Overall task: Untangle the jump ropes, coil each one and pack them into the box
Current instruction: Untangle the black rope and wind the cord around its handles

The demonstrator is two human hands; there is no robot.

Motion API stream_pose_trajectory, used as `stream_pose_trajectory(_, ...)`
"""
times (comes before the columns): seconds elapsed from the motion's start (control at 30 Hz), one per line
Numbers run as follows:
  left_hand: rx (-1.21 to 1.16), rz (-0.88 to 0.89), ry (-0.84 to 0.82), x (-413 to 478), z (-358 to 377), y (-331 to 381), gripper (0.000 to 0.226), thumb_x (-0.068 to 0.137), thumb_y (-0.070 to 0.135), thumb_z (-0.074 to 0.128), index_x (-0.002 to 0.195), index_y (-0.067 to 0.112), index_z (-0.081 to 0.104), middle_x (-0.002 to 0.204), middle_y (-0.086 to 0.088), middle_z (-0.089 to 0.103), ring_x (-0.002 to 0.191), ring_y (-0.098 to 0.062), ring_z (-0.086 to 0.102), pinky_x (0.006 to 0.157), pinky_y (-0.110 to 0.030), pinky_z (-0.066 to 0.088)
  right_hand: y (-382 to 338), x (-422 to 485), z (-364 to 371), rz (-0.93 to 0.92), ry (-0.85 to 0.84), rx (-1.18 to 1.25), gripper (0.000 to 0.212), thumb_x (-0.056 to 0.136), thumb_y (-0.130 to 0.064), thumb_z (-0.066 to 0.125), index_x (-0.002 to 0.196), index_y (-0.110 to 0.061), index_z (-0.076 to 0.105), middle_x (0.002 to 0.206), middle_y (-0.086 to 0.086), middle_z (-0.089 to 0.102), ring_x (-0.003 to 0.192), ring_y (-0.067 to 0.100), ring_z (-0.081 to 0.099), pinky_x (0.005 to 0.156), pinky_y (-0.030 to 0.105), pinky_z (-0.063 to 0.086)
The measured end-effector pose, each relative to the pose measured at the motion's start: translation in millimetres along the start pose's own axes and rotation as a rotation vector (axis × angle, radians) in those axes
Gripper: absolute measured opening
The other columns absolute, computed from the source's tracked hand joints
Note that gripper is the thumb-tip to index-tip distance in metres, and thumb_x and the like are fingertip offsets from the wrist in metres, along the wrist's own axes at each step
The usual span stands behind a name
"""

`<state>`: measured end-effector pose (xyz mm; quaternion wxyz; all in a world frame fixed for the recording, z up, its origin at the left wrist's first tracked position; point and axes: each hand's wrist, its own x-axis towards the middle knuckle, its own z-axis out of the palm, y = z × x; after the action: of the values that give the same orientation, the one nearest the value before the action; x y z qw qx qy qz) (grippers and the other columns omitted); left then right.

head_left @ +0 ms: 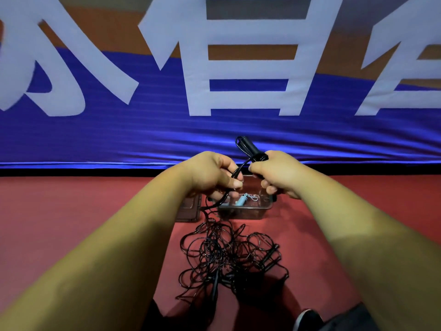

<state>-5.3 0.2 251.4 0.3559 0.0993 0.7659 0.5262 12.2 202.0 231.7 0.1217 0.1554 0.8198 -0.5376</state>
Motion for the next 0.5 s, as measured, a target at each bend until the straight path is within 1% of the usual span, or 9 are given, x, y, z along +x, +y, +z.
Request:
stream_pose_trajectory(0.07, 0.081, -0.011, 0.061, 2, 1, 0, 0.012, 0.092, 0.002, 0.075, 0.101, 0.005, 0.068, 0.085, -0.018, 0.075, 0.073, -0.026, 0.069, 0.051, -0.027, 0.044, 0, -2, -1, -0.010, -0.048, 0.029, 0.009, 0.092, -0.013, 0.066, 0.094, -0.011, 0.056, 0.083, 0.014, 0.049, 0.049, 0.015, 0.041, 0.041, 0.024, 0.029)
stream_pose_trajectory(0.13, 0.150, -0.042, 0.090, 4, 2, 0, 0.016, 0.090, 0.002, 0.077, 0.103, 0.000, 0.068, 0.080, -0.016, 0.075, 0.063, -0.021, 0.071, 0.048, -0.027, 0.049, -2, -5, -2, -0.044, -0.126, 0.024, 0.018, 0.090, -0.013, 0.074, 0.092, -0.015, 0.056, 0.073, 0.007, 0.045, 0.049, 0.013, 0.039, 0.042, 0.024, 0.028)
stream_pose_trajectory(0.2, 0.190, -0.077, 0.085, 5, 3, 1, 0.019, 0.089, 0.002, 0.079, 0.103, 0.000, 0.067, 0.082, -0.016, 0.076, 0.067, -0.022, 0.075, 0.048, -0.028, 0.054, -4, -11, -3, -0.084, -0.167, -0.034, 0.024, 0.087, -0.017, 0.082, 0.093, -0.016, 0.059, 0.066, 0.001, 0.043, 0.049, 0.013, 0.040, 0.043, 0.025, 0.029)
stream_pose_trajectory(0.27, 0.195, -0.086, 0.093, 5, 4, 3, 0.018, 0.089, 0.003, 0.080, 0.100, 0.004, 0.065, 0.085, -0.018, 0.077, 0.074, -0.026, 0.077, 0.051, -0.029, 0.057, -5, -13, -4, -0.097, -0.183, -0.047, 0.029, 0.085, -0.025, 0.086, 0.098, -0.017, 0.061, 0.069, 0.001, 0.045, 0.051, 0.012, 0.041, 0.044, 0.026, 0.031)
stream_pose_trajectory(0.3, 0.197, -0.084, 0.102, 5, 4, 3, 0.018, 0.090, 0.003, 0.079, 0.100, 0.005, 0.064, 0.084, -0.017, 0.077, 0.072, -0.025, 0.077, 0.051, -0.030, 0.057, -5, -14, -5, -0.090, -0.208, -0.014, 0.033, 0.084, -0.028, 0.088, 0.100, -0.018, 0.061, 0.072, 0.001, 0.045, 0.051, 0.012, 0.041, 0.044, 0.026, 0.031)
stream_pose_trajectory(0.33, 0.197, -0.083, 0.115, 5, 3, 4, 0.019, 0.091, 0.002, 0.078, 0.101, 0.005, 0.063, 0.078, -0.015, 0.077, 0.066, -0.023, 0.076, 0.050, -0.029, 0.056, -4, -13, -6, -0.080, -0.243, 0.029, 0.036, 0.084, -0.030, 0.089, 0.101, -0.019, 0.060, 0.073, 0.001, 0.044, 0.051, 0.011, 0.040, 0.044, 0.025, 0.029)
stream_pose_trajectory(0.4, 0.195, -0.080, 0.132, 3, 2, 4, 0.020, 0.091, 0.000, 0.076, 0.100, 0.007, 0.060, 0.067, -0.009, 0.074, 0.055, -0.019, 0.071, 0.047, -0.027, 0.054, -4, -13, -7, -0.072, -0.292, 0.083, 0.036, 0.084, -0.036, 0.090, 0.098, -0.020, 0.061, 0.074, 0.000, 0.044, 0.052, 0.010, 0.038, 0.045, 0.024, 0.027)
stream_pose_trajectory(0.47, 0.200, -0.080, 0.123, 2, 2, 4, 0.022, 0.089, 0.002, 0.080, 0.096, 0.009, 0.060, 0.072, -0.011, 0.073, 0.063, -0.021, 0.073, 0.050, -0.029, 0.057, -7, -16, -5, -0.083, -0.271, 0.111, 0.033, 0.088, -0.048, 0.085, 0.095, -0.021, 0.067, 0.079, 0.002, 0.049, 0.054, 0.010, 0.036, 0.046, 0.023, 0.026)
stream_pose_trajectory(0.5, 0.215, -0.078, 0.113, 2, 2, 3, 0.022, 0.088, 0.005, 0.082, 0.095, 0.009, 0.062, 0.077, -0.014, 0.074, 0.070, -0.025, 0.075, 0.055, -0.033, 0.061, -8, -15, -3, -0.076, -0.229, 0.138, 0.040, 0.090, -0.056, 0.080, 0.100, -0.019, 0.068, 0.083, 0.004, 0.053, 0.055, 0.010, 0.036, 0.045, 0.023, 0.026)
